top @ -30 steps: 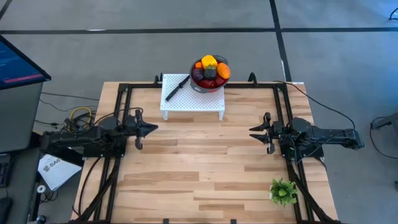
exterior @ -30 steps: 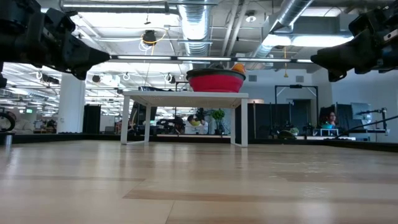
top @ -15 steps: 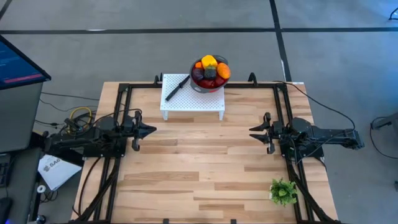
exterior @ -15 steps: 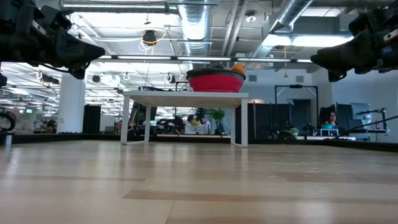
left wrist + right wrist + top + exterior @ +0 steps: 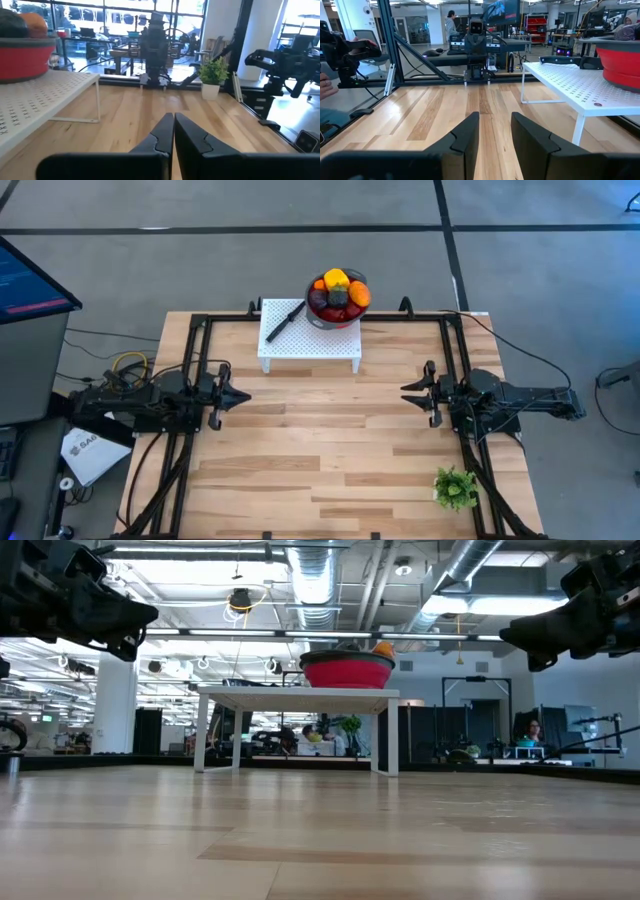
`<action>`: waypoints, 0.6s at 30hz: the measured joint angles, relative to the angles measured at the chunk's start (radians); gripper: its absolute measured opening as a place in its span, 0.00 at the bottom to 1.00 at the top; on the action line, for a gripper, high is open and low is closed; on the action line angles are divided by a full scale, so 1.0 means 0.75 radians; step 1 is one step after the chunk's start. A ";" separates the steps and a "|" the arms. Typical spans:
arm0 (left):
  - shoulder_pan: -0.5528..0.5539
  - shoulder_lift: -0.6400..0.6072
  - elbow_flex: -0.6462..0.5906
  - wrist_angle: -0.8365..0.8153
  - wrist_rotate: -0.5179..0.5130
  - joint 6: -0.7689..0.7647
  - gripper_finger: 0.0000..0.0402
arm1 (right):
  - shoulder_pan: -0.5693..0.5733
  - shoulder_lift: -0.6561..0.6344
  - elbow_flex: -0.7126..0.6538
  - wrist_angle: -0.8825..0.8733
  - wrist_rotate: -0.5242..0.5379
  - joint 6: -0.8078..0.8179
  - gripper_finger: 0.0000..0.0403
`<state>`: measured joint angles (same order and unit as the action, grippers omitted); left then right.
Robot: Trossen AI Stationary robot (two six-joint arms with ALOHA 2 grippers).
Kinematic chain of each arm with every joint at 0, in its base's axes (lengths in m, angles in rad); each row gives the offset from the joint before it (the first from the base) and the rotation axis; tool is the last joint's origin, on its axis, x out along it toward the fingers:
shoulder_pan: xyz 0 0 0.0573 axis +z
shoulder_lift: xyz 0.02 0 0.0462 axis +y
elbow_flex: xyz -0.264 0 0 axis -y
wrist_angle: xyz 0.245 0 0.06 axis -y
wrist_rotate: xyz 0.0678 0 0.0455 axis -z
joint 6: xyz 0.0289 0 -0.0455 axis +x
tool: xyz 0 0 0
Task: Pick & Place Fruit
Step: Return to Home Position
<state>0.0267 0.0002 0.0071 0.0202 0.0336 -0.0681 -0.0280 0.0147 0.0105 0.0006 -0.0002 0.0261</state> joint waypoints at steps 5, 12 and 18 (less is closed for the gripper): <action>0.016 0.000 0.000 -0.003 0.000 0.000 0.02 | 0.000 0.000 0.000 0.000 0.000 0.000 0.27; 0.018 -0.001 0.000 -0.004 0.000 0.001 0.02 | 0.000 0.000 0.000 0.000 0.000 0.000 0.27; 0.018 0.008 -0.002 0.035 0.003 0.001 0.02 | 0.000 0.000 0.000 0.000 0.000 0.000 0.27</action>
<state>0.0402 0.0063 0.0059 0.0468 0.0360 -0.0677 -0.0280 0.0147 0.0105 0.0006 -0.0002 0.0261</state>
